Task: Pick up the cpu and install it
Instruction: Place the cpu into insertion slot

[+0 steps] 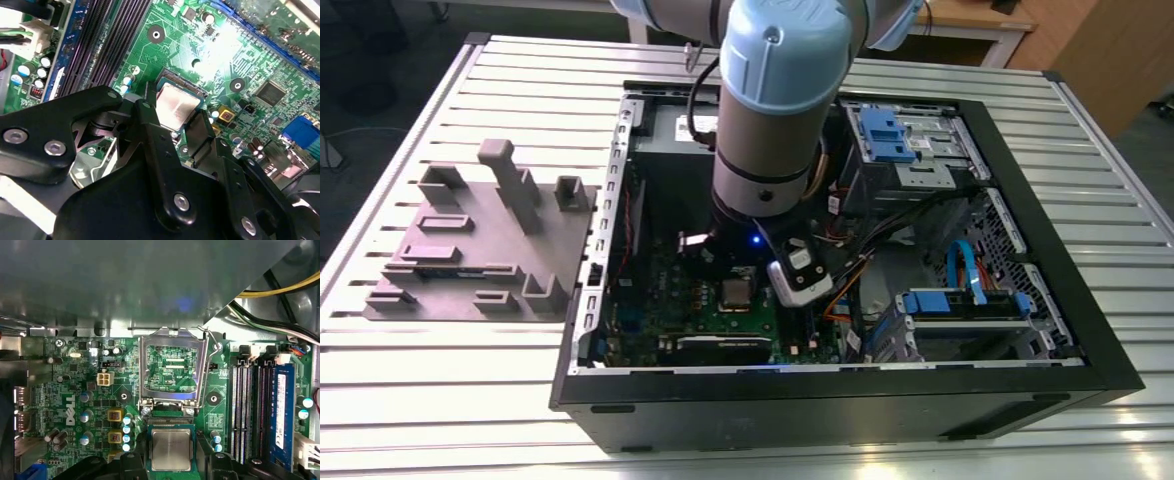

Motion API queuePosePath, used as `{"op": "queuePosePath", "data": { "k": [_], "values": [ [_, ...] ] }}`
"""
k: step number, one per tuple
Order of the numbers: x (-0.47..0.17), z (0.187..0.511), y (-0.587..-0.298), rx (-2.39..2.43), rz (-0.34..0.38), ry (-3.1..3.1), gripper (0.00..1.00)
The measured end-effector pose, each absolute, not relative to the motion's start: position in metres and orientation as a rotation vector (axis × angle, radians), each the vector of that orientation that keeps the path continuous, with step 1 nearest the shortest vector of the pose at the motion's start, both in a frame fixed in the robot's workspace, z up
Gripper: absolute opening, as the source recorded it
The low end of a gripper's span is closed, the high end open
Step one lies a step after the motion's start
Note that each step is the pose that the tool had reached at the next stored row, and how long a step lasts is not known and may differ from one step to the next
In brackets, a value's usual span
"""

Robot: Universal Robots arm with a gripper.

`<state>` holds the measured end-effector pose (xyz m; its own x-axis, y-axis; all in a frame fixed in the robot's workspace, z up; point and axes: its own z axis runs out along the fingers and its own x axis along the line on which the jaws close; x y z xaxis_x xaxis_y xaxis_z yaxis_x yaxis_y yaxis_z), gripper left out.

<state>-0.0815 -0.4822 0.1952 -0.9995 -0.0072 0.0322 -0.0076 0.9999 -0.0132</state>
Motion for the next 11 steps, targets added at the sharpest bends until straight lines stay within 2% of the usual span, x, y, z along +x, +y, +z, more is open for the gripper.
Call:
{"op": "queuePosePath", "data": {
  "k": [11],
  "values": [
    [-0.0826, 0.1911, -0.4840, 0.011, 0.020, -3.108, 0.47]
  ]
}}
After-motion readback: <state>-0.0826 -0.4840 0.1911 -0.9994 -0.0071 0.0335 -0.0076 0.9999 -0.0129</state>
